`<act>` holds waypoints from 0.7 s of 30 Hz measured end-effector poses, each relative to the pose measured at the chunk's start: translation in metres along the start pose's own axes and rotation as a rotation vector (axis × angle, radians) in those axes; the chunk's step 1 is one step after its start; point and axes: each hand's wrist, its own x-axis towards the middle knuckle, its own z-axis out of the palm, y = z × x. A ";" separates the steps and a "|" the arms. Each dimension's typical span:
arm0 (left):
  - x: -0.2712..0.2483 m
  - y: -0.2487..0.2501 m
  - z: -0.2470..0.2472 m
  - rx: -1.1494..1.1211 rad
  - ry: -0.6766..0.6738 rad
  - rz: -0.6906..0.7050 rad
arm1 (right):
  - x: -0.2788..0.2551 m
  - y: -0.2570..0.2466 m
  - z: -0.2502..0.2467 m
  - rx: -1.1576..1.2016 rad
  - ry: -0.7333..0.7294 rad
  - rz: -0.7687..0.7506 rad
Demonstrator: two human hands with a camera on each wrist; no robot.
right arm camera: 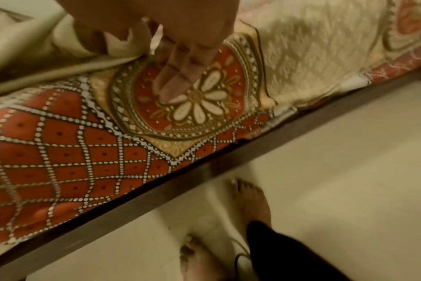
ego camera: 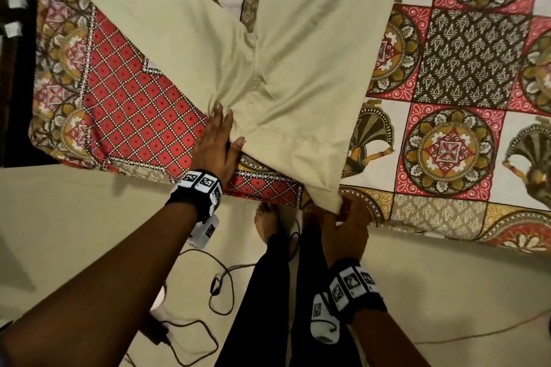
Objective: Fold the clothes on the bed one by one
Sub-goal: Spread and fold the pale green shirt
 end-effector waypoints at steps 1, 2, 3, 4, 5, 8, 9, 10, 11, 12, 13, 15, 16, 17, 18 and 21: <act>-0.001 0.000 0.002 0.037 -0.010 -0.005 | -0.002 0.000 0.004 0.080 0.012 0.044; -0.002 0.001 0.003 0.067 -0.019 -0.010 | -0.004 -0.001 0.007 0.157 0.026 0.078; -0.003 0.003 0.003 0.087 -0.025 -0.015 | -0.006 0.000 0.009 0.212 0.035 0.115; -0.004 0.006 0.001 0.104 -0.023 -0.019 | -0.010 0.000 0.008 0.236 0.027 0.147; -0.004 0.010 -0.002 0.124 -0.014 -0.013 | -0.014 -0.001 0.004 0.225 0.010 0.155; 0.003 0.020 -0.021 0.158 0.027 0.107 | -0.018 -0.012 -0.020 0.156 0.018 -0.021; 0.009 0.023 -0.028 0.176 0.031 0.168 | -0.012 -0.023 -0.029 0.100 0.026 -0.166; 0.017 0.025 -0.034 0.212 0.026 0.227 | -0.002 -0.037 -0.035 0.023 0.021 -0.339; 0.027 0.026 -0.038 0.258 0.013 0.284 | 0.013 -0.054 -0.037 -0.039 0.002 -0.499; 0.037 0.027 -0.041 0.299 -0.009 0.331 | 0.031 -0.075 -0.035 -0.077 -0.035 -0.620; 0.048 0.025 -0.040 0.325 -0.041 0.370 | 0.052 -0.096 -0.029 -0.106 -0.085 -0.712; 0.066 0.022 -0.034 0.350 -0.121 0.421 | 0.094 -0.124 -0.005 -0.217 -0.192 -0.808; 0.075 0.018 -0.030 0.360 -0.159 0.425 | 0.113 -0.128 0.010 -0.307 -0.245 -0.811; 0.082 0.014 -0.028 0.370 -0.192 0.399 | 0.129 -0.126 0.023 -0.401 -0.306 -0.794; 0.087 0.010 -0.028 0.377 -0.213 0.344 | 0.142 -0.118 0.032 -0.497 -0.368 -0.778; 0.094 -0.001 -0.028 0.394 -0.176 0.231 | 0.161 -0.075 0.033 -0.712 -0.433 -0.806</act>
